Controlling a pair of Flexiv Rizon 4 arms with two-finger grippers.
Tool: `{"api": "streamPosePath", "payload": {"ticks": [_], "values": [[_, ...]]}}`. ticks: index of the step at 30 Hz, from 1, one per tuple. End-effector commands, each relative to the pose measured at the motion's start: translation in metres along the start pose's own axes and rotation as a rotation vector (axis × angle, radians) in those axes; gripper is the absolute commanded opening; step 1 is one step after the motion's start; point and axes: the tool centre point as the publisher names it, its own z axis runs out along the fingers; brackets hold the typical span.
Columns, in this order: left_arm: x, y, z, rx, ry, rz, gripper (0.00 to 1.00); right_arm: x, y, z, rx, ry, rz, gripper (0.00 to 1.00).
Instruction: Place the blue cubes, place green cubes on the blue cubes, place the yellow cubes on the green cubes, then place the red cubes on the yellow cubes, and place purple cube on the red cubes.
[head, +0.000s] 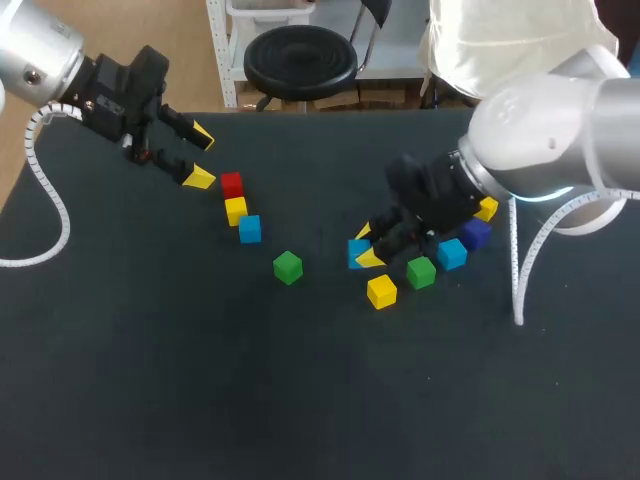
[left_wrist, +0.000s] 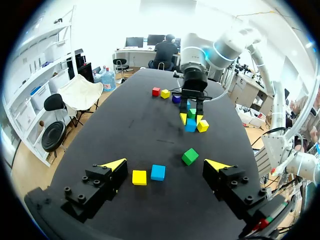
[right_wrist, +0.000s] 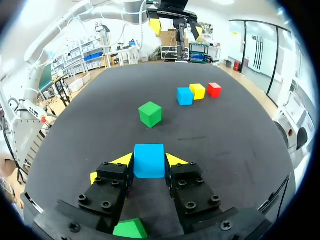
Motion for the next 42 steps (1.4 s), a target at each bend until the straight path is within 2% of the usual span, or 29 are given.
{"api": "streamPosePath", "payload": {"ticks": [1, 17, 30, 42], "values": [[0.001, -0.001, 0.0, -0.002, -0.003, 0.002, 1.0, -0.002, -0.004, 0.002, -0.005, 0.008, -0.004, 0.0], [0.001, -0.001, 0.0, -0.002, -0.003, 0.002, 1.0, 0.001, -0.024, 0.001, -0.024, 0.022, -0.032, 0.0], [0.001, -0.001, 0.0, -0.002, -0.003, 0.002, 1.0, 0.007, -0.026, 0.009, -0.039, 0.017, -0.019, 0.0], [0.001, -0.001, 0.0, -0.002, -0.003, 0.002, 1.0, -0.002, -0.041, 0.006, -0.033, 0.03, -0.045, 0.0]]}}
